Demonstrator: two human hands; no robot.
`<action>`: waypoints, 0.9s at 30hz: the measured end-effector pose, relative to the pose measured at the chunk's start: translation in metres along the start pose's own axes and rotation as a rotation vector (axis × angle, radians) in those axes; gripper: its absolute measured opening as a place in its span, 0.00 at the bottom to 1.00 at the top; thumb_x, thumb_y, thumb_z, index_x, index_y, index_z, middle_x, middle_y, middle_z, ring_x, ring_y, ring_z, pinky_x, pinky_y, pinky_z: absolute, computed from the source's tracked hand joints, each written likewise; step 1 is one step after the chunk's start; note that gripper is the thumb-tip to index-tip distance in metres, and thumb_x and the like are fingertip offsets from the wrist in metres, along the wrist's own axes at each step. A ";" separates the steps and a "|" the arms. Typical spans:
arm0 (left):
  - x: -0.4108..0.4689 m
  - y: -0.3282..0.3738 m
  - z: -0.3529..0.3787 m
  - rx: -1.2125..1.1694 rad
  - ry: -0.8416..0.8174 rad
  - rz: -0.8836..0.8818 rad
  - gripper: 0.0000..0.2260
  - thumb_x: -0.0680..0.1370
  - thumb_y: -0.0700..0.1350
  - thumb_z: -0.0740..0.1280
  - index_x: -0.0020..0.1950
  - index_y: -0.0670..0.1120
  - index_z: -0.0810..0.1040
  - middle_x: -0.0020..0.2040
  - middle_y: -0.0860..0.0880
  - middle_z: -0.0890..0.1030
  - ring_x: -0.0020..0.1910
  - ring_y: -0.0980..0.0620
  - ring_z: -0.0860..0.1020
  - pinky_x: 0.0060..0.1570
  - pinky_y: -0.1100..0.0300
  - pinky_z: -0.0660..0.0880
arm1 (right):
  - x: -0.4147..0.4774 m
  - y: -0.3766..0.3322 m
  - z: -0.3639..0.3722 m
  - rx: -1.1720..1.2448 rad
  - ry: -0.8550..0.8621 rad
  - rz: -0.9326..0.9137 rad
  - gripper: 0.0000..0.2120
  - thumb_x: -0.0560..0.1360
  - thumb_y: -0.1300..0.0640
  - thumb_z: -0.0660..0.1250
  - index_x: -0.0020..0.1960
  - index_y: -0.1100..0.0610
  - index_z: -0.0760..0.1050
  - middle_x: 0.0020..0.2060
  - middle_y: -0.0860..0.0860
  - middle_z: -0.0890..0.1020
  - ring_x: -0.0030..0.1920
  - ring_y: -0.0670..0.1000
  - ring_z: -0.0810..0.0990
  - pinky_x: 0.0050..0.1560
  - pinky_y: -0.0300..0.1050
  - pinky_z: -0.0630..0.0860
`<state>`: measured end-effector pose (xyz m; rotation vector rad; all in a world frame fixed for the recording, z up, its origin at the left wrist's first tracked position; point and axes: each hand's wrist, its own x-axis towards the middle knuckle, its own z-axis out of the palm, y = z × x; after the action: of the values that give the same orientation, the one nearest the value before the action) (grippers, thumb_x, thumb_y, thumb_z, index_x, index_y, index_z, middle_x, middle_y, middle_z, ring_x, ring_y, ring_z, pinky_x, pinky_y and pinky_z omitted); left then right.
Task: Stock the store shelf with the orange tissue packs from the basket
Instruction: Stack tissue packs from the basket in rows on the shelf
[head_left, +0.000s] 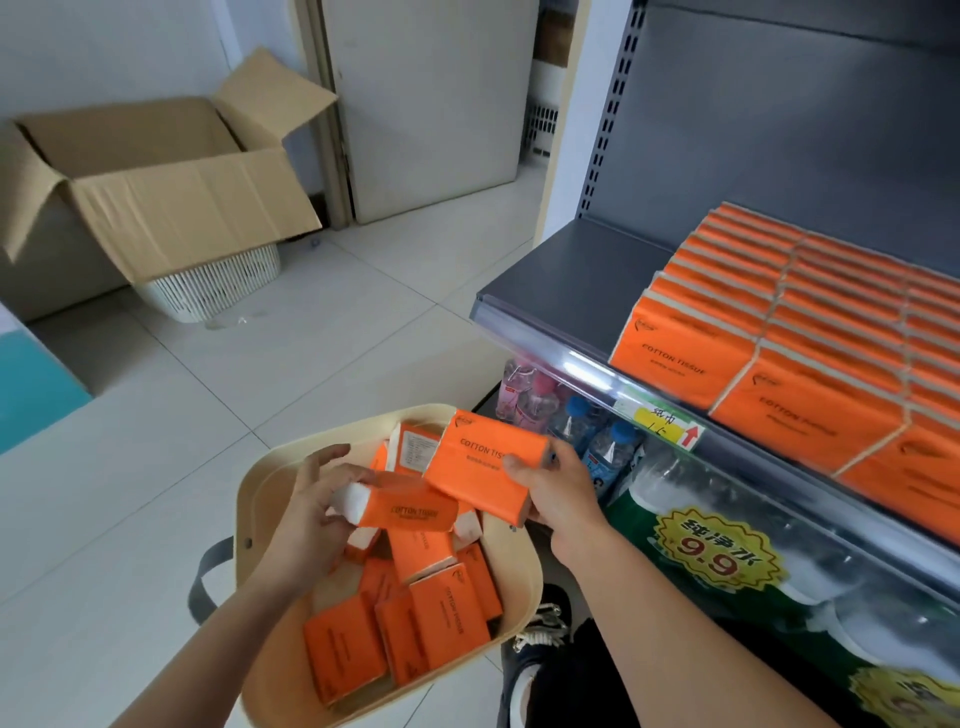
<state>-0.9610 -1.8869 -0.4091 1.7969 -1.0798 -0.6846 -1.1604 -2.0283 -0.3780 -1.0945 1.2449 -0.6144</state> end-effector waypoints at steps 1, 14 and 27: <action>-0.001 0.003 0.000 -0.048 0.017 0.005 0.21 0.68 0.42 0.75 0.45 0.70 0.77 0.64 0.52 0.66 0.61 0.57 0.69 0.50 0.73 0.70 | -0.001 0.001 -0.002 -0.001 0.005 0.002 0.15 0.74 0.58 0.72 0.57 0.49 0.72 0.53 0.50 0.80 0.51 0.52 0.80 0.48 0.52 0.79; -0.002 0.042 0.015 -0.707 -0.058 -0.247 0.06 0.77 0.41 0.63 0.51 0.40 0.74 0.43 0.44 0.82 0.38 0.49 0.81 0.30 0.61 0.78 | -0.011 -0.015 -0.015 0.041 -0.012 -0.129 0.14 0.74 0.58 0.72 0.52 0.44 0.72 0.52 0.47 0.79 0.54 0.50 0.79 0.57 0.57 0.78; 0.001 0.112 0.048 -0.817 -0.056 -0.184 0.28 0.64 0.33 0.75 0.62 0.48 0.73 0.60 0.40 0.79 0.54 0.37 0.80 0.50 0.41 0.78 | -0.053 -0.074 -0.086 0.080 0.021 -0.449 0.20 0.72 0.59 0.73 0.57 0.41 0.71 0.52 0.45 0.82 0.54 0.46 0.80 0.52 0.43 0.78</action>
<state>-1.0422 -1.9316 -0.3296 1.1669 -0.5341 -1.0987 -1.2425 -2.0392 -0.2846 -1.3133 0.9846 -1.0072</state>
